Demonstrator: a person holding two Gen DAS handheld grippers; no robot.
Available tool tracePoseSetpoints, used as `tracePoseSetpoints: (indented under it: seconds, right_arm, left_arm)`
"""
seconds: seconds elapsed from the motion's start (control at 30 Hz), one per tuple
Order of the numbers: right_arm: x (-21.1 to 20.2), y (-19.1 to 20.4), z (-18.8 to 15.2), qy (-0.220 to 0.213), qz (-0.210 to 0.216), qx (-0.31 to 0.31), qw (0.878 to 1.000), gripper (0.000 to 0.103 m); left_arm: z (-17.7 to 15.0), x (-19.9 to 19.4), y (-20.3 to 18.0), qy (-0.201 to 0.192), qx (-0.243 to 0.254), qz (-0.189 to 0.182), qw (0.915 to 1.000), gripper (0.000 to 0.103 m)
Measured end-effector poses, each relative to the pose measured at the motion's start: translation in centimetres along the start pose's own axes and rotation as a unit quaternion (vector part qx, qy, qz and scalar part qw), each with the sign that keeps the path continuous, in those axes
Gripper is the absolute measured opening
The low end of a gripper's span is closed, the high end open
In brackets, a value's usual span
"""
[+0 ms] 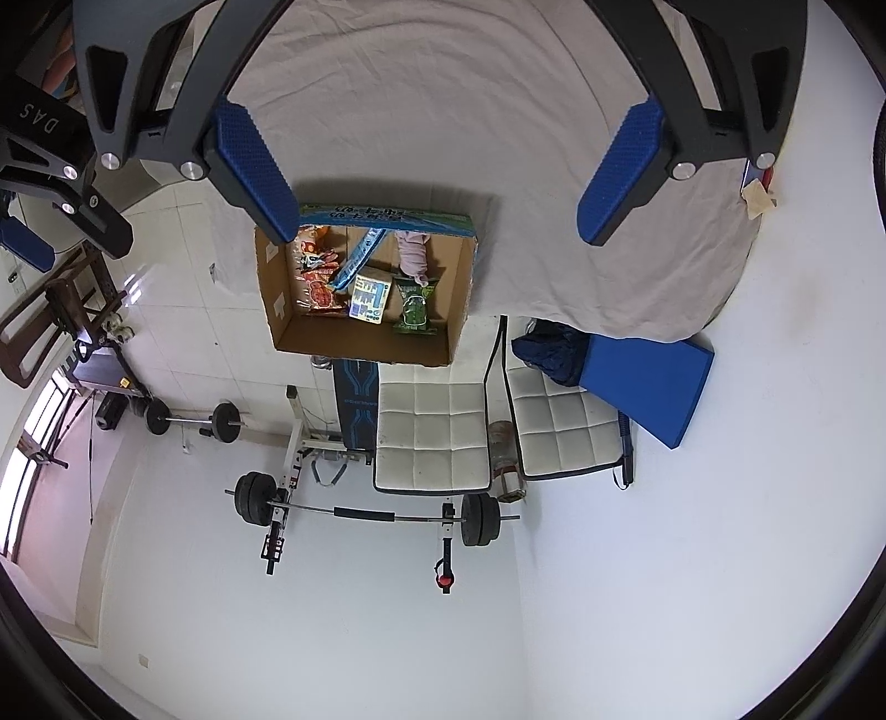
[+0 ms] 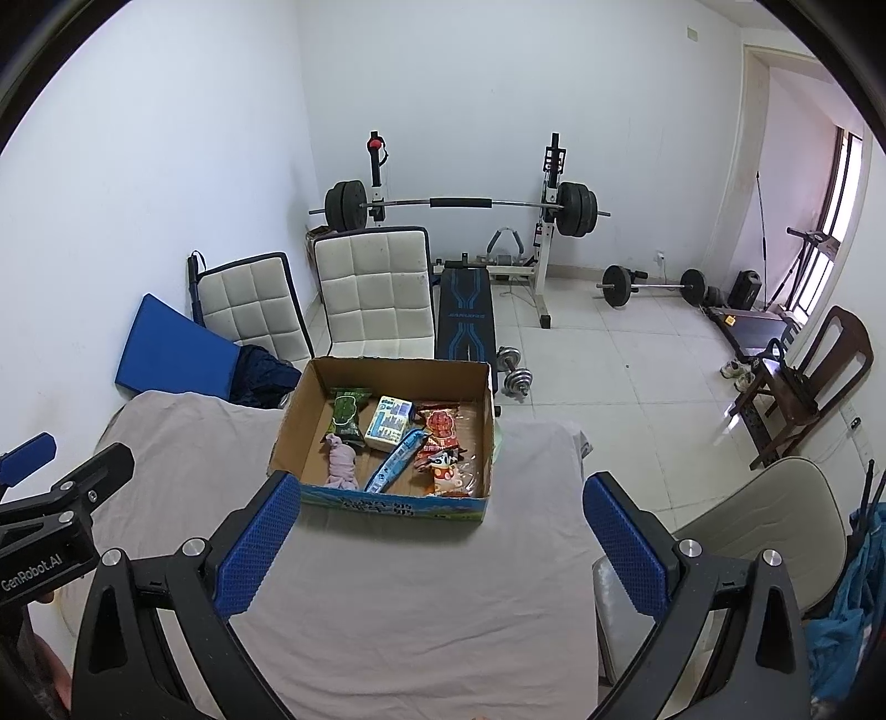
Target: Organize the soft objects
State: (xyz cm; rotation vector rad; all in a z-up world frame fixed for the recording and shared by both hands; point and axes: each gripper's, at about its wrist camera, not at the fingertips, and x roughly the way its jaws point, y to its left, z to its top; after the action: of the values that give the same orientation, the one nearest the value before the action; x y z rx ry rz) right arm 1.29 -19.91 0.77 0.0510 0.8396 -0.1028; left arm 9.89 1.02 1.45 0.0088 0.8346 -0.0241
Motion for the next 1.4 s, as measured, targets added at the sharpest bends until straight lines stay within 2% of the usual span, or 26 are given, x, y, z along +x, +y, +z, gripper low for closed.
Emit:
tracePoseSetpoints:
  seconds: [1.4]
  right_arm:
    - [-0.27,0.22,-0.46,-0.001,-0.008,-0.005,1.0,0.103]
  left_arm:
    - [-0.02,-0.24,0.84,0.003,0.0,0.013,0.9999,0.103]
